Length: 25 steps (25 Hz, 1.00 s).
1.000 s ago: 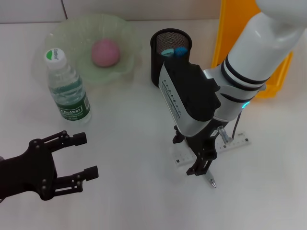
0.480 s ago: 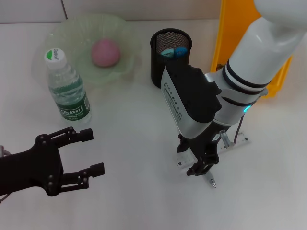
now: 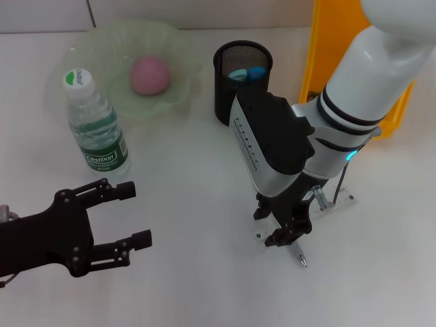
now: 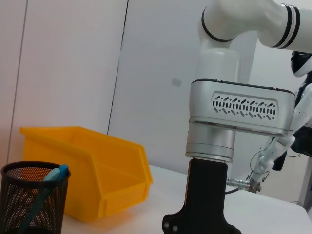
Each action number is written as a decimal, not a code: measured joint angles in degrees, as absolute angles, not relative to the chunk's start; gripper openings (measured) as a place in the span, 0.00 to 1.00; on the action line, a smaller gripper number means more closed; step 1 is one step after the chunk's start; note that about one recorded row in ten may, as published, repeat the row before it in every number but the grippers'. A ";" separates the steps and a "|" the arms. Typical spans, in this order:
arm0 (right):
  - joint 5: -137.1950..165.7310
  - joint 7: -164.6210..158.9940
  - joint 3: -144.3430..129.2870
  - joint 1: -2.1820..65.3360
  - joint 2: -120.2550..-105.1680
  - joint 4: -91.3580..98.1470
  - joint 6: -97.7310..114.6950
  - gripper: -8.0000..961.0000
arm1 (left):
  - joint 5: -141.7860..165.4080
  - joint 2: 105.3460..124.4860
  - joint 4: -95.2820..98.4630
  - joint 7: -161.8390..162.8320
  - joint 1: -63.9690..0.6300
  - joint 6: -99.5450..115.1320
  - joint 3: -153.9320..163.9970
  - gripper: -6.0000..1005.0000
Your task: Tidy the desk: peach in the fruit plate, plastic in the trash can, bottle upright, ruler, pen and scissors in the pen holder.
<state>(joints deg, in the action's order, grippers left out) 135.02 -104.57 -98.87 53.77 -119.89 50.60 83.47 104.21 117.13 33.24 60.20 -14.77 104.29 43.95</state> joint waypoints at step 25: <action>117.31 -117.17 -64.71 37.33 -119.49 87.45 71.05 0.39 | 104.23 117.59 33.31 60.72 -15.73 103.86 43.92 0.83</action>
<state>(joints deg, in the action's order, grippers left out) 117.31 -117.17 -64.71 37.33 -119.49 87.45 71.05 104.23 117.59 33.31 60.72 -15.73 103.86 43.92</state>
